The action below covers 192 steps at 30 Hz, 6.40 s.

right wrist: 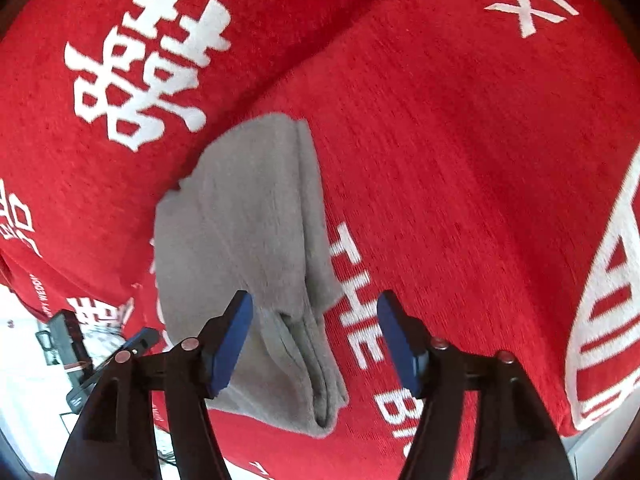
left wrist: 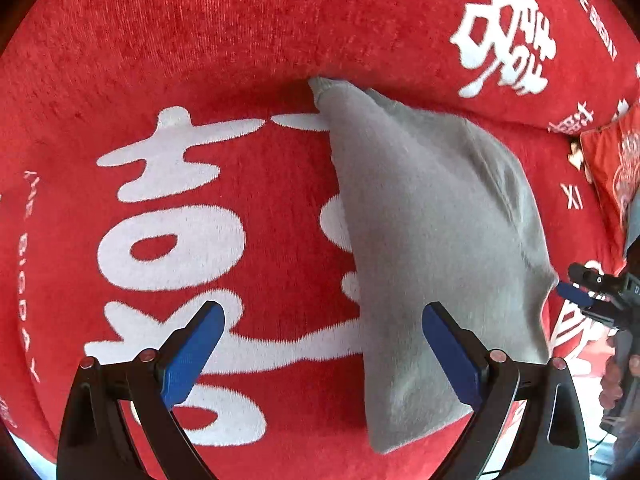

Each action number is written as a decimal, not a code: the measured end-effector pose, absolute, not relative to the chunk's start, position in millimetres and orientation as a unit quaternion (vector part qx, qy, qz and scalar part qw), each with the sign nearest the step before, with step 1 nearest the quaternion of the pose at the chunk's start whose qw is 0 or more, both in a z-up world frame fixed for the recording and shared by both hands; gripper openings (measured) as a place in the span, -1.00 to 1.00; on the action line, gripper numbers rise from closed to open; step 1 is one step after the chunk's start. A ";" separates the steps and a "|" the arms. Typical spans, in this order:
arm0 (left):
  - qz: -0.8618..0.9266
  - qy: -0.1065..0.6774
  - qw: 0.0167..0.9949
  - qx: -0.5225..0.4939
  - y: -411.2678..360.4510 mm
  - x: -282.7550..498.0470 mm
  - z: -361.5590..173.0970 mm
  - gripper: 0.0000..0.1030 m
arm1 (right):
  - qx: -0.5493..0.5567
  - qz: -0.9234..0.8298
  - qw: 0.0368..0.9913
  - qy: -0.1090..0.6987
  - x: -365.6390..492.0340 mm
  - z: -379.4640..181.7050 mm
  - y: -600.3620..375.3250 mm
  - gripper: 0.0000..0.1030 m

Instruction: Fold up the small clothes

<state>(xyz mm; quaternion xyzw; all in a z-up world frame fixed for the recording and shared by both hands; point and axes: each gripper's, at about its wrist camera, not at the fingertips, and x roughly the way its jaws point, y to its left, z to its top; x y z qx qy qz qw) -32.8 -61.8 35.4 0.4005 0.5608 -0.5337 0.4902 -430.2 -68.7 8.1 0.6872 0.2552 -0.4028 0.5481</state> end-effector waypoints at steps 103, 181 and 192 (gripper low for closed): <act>-0.434 0.567 0.570 0.407 63.1 96.1 26.8 -0.03 | 0.580 -0.288 0.614 0.451 -221.1 5.7 -8.5 -0.83; -0.406 0.534 0.581 0.460 85.5 48.8 61.3 1.00 | 0.459 -0.437 0.561 0.533 -157.5 65.2 22.8 1.00; -0.402 0.534 0.582 0.462 86.3 49.0 60.1 1.00 | 0.462 -0.434 0.562 0.531 -154.7 64.7 23.1 1.00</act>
